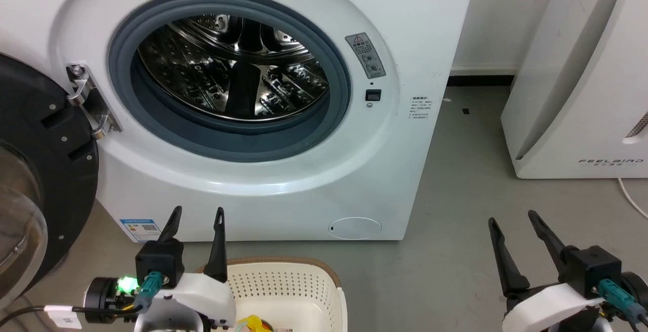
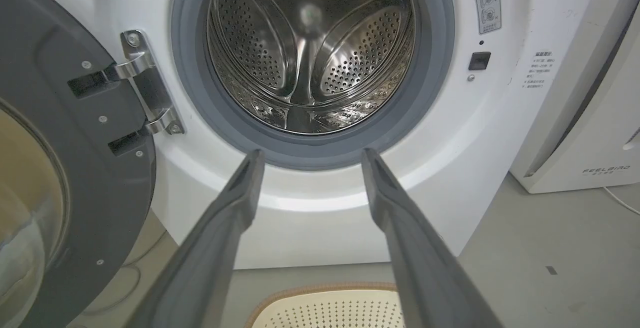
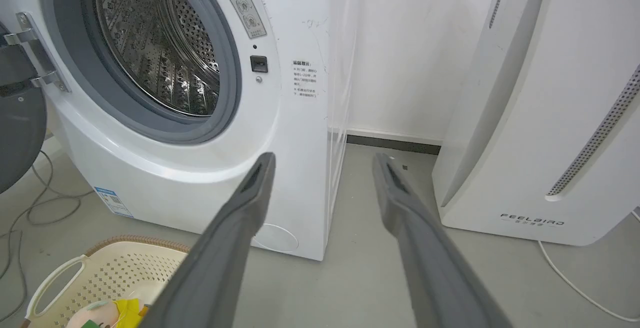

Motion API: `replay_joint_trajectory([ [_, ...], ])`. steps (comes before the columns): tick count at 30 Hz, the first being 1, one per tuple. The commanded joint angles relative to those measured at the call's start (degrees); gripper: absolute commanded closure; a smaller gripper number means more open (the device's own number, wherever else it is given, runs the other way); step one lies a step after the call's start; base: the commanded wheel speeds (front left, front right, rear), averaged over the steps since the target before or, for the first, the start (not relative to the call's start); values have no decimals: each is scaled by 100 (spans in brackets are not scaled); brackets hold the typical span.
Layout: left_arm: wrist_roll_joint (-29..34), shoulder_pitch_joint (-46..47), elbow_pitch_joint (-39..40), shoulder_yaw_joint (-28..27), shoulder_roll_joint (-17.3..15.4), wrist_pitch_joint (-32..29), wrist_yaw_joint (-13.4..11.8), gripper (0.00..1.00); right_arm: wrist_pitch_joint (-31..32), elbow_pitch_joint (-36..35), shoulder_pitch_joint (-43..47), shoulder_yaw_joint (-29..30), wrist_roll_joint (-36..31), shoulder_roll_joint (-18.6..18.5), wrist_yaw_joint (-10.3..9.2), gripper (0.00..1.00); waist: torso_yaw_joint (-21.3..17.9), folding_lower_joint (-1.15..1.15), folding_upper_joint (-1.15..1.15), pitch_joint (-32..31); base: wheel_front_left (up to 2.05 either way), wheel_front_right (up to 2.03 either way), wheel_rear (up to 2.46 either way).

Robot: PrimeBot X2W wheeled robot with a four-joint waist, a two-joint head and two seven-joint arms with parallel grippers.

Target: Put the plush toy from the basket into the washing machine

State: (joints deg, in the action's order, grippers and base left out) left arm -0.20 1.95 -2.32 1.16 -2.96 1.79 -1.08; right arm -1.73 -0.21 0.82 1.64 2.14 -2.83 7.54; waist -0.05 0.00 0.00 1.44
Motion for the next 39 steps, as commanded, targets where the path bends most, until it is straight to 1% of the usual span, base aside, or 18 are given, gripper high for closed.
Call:
replay_joint_trajectory([
  [1,-25,142,-90,32,-35,74,-23,0,-80,-22,-79,34,92,-1,-1,0,-5,0,0,34,0,0,0],
  [8,-11,357,-524,114,-100,157,30,0,-164,-14,-144,88,183,-1,-1,0,-37,0,0,159,0,0,0],
  [19,48,888,-1680,344,-200,164,197,0,-295,8,-291,147,320,-1,-2,0,-116,0,0,453,0,0,0],
  [28,19,1319,-2519,504,-294,5,335,0,-403,9,-472,191,457,-2,-2,0,-193,0,0,796,0,0,0],
  [39,-81,1683,-3189,692,-449,-392,433,0,-523,-12,-741,228,601,-2,-2,0,-297,0,0,1292,0,0,0],
])
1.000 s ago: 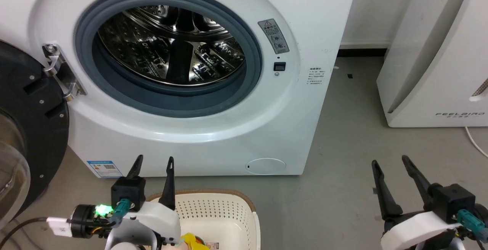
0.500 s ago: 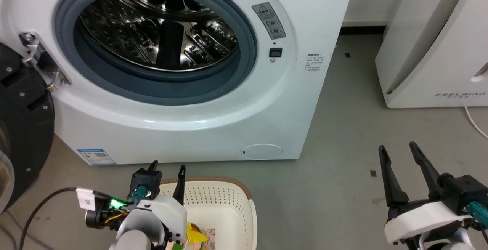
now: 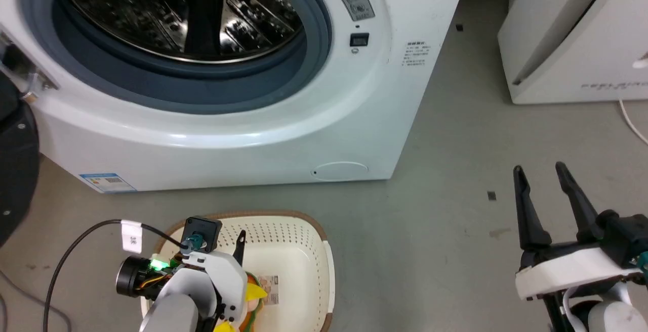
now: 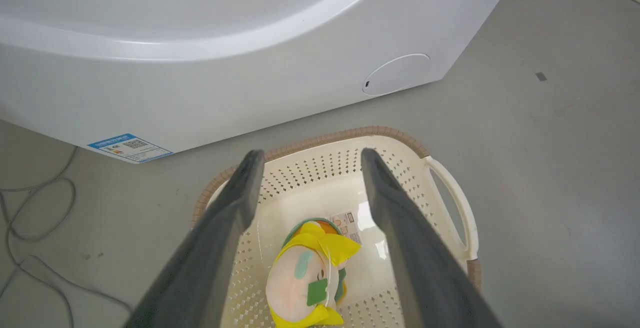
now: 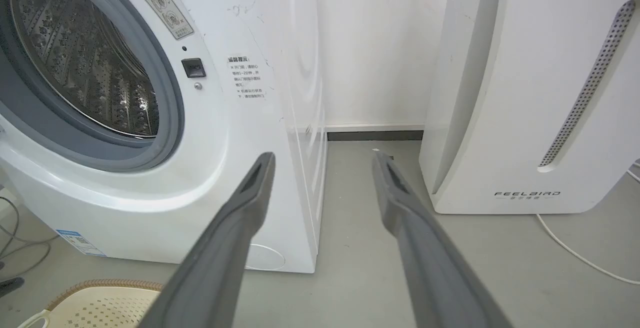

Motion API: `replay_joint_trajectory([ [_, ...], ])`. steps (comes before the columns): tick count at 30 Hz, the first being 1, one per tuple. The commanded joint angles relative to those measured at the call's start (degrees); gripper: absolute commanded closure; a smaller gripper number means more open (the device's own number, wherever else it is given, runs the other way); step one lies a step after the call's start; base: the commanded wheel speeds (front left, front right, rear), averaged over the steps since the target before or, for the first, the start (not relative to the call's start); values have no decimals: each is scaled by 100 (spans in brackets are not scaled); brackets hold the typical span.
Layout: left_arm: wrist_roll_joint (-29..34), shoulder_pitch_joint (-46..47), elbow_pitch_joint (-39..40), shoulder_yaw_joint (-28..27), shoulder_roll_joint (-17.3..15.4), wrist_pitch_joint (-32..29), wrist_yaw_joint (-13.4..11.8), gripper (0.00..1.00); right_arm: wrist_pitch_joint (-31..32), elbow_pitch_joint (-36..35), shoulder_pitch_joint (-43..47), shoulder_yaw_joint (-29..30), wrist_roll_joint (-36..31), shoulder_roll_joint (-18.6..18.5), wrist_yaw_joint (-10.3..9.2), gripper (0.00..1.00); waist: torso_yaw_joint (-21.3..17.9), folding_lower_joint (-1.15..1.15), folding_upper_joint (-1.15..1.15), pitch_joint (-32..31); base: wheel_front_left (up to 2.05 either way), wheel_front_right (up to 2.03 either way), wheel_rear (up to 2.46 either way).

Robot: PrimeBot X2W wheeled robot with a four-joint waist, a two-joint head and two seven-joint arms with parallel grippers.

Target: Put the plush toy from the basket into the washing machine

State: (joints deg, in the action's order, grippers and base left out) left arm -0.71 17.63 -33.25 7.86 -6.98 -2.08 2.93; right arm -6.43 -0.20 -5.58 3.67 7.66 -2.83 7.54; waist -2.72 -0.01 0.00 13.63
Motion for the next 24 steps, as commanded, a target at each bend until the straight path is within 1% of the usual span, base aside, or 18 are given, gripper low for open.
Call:
replay_joint_trajectory([
  [1,-48,147,-158,39,-67,-48,39,0,-65,-15,-128,26,64,-2,-3,0,-45,1,0,127,0,0,0],
  [10,-224,417,-699,259,-257,-429,97,0,-172,-47,-345,43,209,-3,-3,0,-174,1,0,624,0,0,0],
  [24,-320,864,-1529,571,-671,-953,143,0,-340,-105,-711,97,397,-3,-4,0,-367,1,0,1431,0,0,0],
])
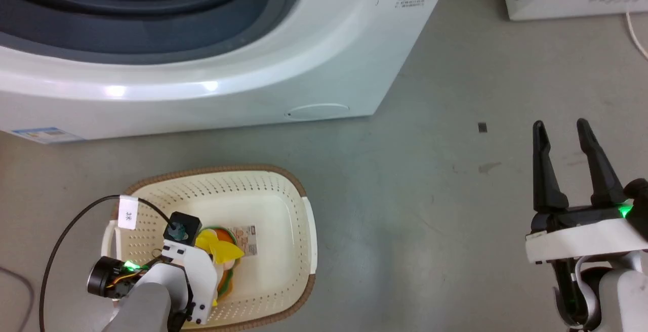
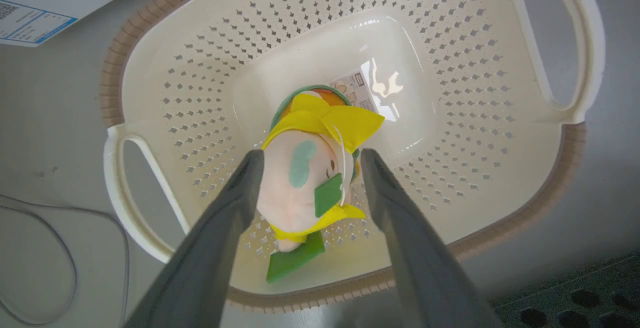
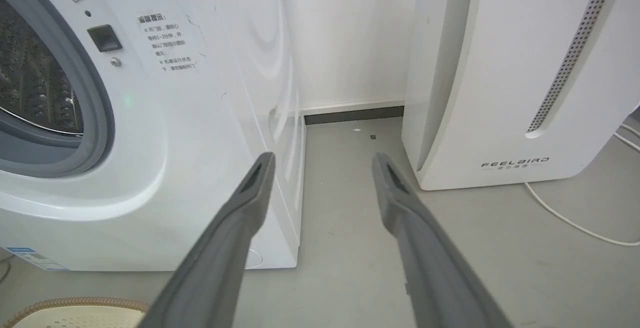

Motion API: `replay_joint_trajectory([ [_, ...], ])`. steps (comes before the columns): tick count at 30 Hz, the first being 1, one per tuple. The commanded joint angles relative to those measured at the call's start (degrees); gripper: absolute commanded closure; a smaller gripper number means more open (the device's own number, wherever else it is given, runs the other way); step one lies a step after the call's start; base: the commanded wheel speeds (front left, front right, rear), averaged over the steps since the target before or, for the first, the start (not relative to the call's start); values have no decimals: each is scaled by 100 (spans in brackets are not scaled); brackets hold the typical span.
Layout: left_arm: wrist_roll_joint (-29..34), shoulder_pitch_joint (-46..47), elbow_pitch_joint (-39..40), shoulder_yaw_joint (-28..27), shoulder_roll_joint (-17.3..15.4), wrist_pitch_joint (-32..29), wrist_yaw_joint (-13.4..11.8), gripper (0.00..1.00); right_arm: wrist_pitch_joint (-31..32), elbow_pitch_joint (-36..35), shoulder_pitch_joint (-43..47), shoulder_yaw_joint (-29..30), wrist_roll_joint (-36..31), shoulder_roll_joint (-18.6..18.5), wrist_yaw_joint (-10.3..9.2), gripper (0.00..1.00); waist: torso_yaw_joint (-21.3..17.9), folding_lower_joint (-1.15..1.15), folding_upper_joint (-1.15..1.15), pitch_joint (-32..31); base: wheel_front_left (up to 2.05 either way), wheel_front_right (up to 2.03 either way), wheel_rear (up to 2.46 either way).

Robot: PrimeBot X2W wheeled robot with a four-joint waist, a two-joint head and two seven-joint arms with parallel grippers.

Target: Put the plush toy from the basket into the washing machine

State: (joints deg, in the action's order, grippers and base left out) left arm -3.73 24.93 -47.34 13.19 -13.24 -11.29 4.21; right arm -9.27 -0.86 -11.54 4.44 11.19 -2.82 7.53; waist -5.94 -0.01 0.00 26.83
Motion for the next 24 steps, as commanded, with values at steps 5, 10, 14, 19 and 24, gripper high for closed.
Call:
replay_joint_trajectory([
  [5,-95,303,-413,113,-127,-118,19,0,-116,-68,-233,35,103,-4,-3,0,-103,1,0,416,0,0,0],
  [10,-117,503,-708,245,-217,-172,23,0,-176,-109,-365,55,151,-5,-3,0,-168,1,0,747,0,0,0],
  [14,-161,697,-944,322,-289,-202,6,0,-224,-145,-475,83,195,-5,-3,0,-211,1,0,1001,0,0,0],
  [19,-204,944,-1239,442,-342,-217,-3,0,-284,-166,-572,73,225,-5,-3,0,-236,1,0,1272,0,0,0],
  [24,-256,1134,-1533,569,-371,-210,16,0,-344,-170,-671,84,270,-5,-3,0,-248,1,0,1477,0,0,0],
])
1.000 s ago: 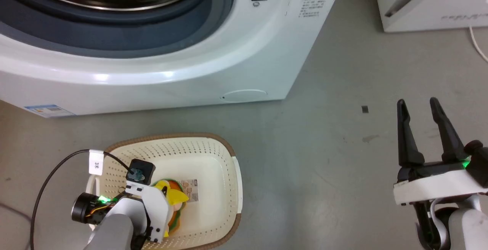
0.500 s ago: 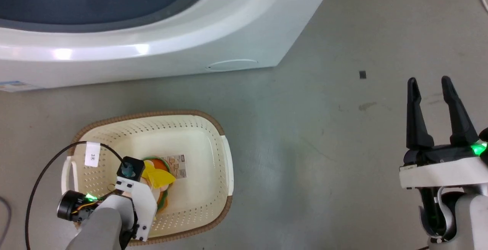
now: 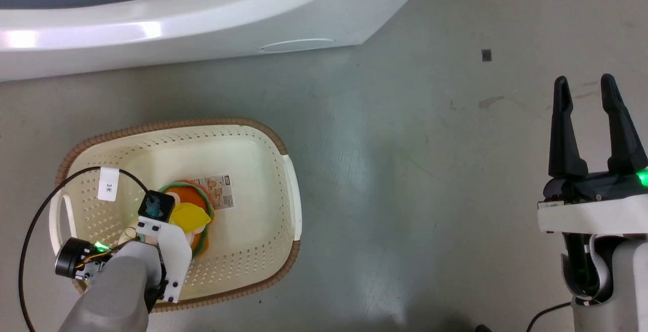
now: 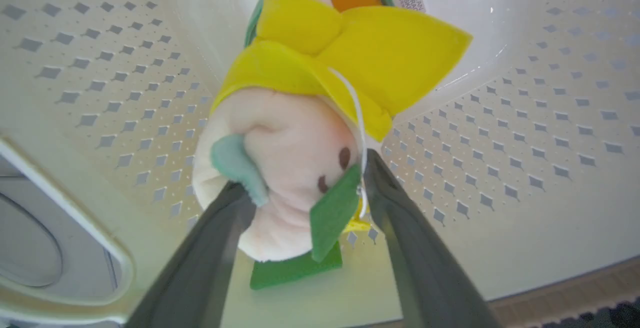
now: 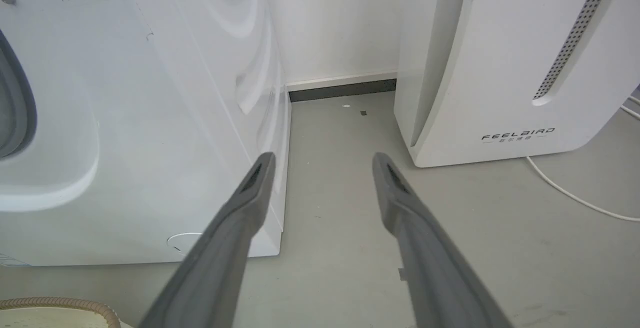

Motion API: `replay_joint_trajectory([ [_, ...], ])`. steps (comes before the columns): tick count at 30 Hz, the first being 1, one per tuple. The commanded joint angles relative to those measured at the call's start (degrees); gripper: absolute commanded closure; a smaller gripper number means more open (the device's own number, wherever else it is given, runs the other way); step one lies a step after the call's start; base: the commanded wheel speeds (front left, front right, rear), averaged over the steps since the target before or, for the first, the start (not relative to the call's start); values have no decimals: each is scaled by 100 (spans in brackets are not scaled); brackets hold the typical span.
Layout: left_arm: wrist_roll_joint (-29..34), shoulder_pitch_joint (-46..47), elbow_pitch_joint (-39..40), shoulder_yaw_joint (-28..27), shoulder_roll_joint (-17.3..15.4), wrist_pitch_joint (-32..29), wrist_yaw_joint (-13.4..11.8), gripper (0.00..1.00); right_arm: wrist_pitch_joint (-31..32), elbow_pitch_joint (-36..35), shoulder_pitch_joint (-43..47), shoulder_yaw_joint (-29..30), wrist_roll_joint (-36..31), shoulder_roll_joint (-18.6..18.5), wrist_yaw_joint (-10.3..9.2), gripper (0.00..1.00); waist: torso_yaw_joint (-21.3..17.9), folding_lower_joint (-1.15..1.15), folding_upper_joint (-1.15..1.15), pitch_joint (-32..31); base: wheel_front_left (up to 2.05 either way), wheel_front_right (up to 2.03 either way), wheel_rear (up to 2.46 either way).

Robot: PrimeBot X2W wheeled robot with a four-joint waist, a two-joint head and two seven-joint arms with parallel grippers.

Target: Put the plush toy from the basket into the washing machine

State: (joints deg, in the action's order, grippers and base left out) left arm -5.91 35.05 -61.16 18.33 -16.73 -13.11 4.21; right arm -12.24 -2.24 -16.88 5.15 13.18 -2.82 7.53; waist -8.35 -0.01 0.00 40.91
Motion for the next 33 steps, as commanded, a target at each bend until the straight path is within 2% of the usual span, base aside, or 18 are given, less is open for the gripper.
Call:
replay_joint_trajectory([
  [1,-38,158,-210,95,-25,-9,30,10,-58,-34,-160,19,78,-5,-3,0,-9,1,0,108,0,0,0],
  [2,-54,201,-269,119,-28,17,41,73,-70,-35,-182,26,86,-5,-4,0,-9,1,0,144,0,0,0],
  [3,-82,239,-326,127,-32,34,48,100,-82,-35,-204,33,93,-5,-4,0,-9,1,0,178,0,0,0],
  [11,-198,535,-797,338,-83,44,137,100,-177,-17,-351,73,146,-6,-4,0,-21,1,0,364,0,0,0],
  [20,-410,685,-1269,479,-80,80,211,100,-273,72,-400,100,223,-6,-4,0,-49,1,0,274,0,0,0],
  [33,-754,337,-1278,585,408,412,317,100,-275,340,13,224,53,-6,-4,0,277,1,0,-862,0,0,0],
])
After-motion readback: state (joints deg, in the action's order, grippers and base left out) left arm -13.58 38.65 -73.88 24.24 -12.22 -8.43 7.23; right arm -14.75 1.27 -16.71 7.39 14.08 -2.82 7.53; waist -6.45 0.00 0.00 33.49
